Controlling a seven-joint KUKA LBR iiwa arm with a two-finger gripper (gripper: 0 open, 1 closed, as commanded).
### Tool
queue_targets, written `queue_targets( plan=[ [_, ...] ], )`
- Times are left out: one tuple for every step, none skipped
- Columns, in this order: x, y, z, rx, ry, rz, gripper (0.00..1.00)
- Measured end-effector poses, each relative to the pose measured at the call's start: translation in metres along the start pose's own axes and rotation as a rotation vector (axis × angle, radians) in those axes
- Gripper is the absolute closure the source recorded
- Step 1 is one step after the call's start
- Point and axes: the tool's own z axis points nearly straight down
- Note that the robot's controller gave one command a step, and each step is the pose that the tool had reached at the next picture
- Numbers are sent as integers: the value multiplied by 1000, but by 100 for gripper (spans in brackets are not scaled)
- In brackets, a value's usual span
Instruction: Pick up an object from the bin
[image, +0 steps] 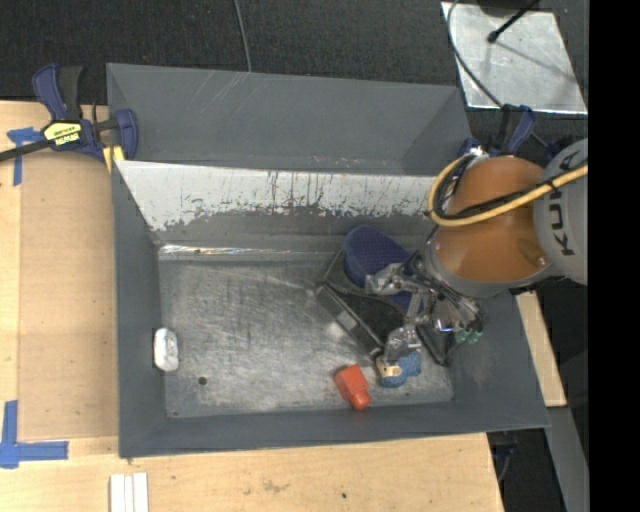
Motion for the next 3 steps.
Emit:
queue_targets(
  plan=[
    [-59, -26, 36, -2, 20, -127, 0],
    [-58, -26, 36, -2, 18, -126, 100],
    [-61, -35, -98, -3, 19, -403, 100]
  ],
)
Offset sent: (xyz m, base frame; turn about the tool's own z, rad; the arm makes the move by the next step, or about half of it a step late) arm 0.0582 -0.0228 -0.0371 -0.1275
